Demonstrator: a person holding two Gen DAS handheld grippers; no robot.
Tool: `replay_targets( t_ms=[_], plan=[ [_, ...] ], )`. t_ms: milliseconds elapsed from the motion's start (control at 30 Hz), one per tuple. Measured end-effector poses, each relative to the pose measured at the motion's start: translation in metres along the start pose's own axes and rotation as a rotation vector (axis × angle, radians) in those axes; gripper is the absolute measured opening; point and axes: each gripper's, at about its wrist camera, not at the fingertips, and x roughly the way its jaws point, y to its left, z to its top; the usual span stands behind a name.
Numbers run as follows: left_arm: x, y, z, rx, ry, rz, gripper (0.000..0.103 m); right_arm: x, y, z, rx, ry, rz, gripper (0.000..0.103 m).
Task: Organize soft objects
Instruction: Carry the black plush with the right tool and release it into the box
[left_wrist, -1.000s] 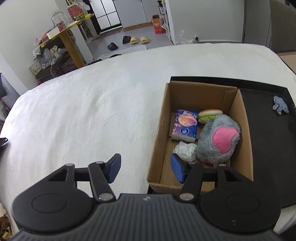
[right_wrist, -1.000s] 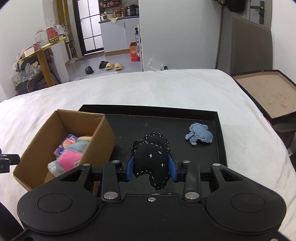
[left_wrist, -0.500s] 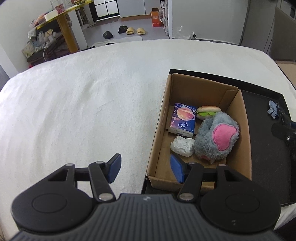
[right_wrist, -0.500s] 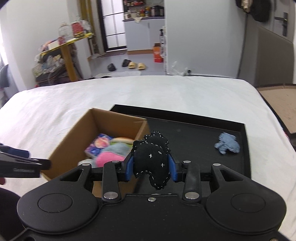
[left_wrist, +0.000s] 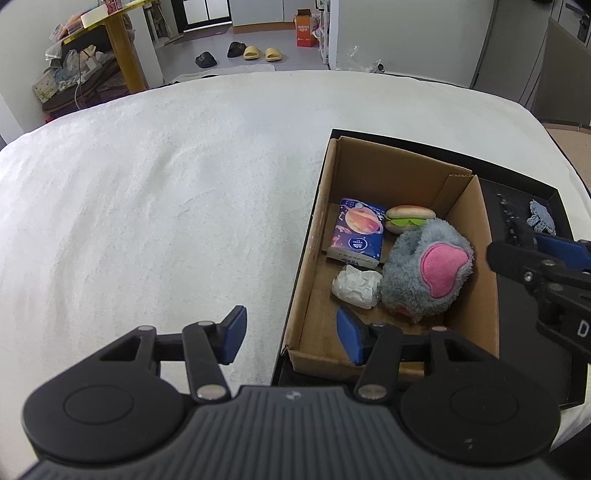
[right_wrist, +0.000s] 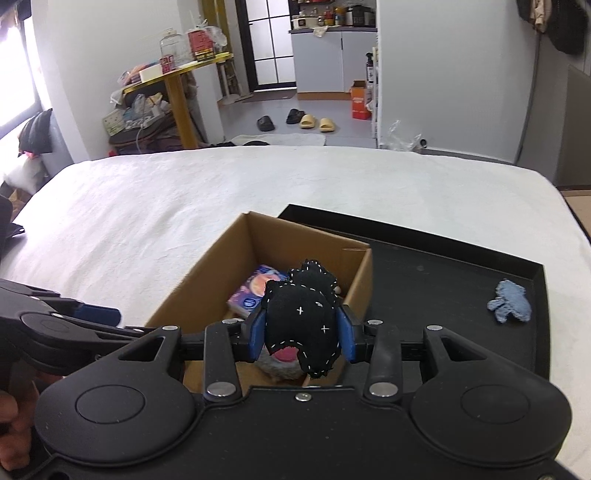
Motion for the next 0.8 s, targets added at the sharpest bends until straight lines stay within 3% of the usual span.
replay_targets(
  t_ms=[200, 333, 500, 600, 667, 800],
  plan=[
    [0.007, 0.002, 0.000, -0.003, 0.026, -0.014, 0.047, 0.007, 0.012, 0.006, -0.006, 0.035, 0.064, 0.040],
    [0.013, 0.005, 0.000, -0.014, 0.055, -0.036, 0.028, 0.013, 0.019, 0.011, -0.003, 0.067, 0.099, 0.041],
    [0.019, 0.007, 0.000, -0.025, 0.078, -0.061, 0.013, 0.019, 0.019, 0.016, 0.060, 0.106, 0.153, 0.042],
    [0.018, 0.007, -0.001, -0.026, 0.070, -0.057, 0.011, 0.022, 0.023, 0.019, 0.068, 0.125, 0.178, 0.046],
    [0.018, 0.008, -0.001, -0.028, 0.068, -0.058, 0.010, 0.026, 0.024, 0.019, 0.085, 0.144, 0.192, 0.054],
    [0.017, 0.010, -0.001, -0.037, 0.068, -0.059, 0.010, 0.030, 0.022, 0.014, 0.109, 0.176, 0.193, 0.057]
  ],
)
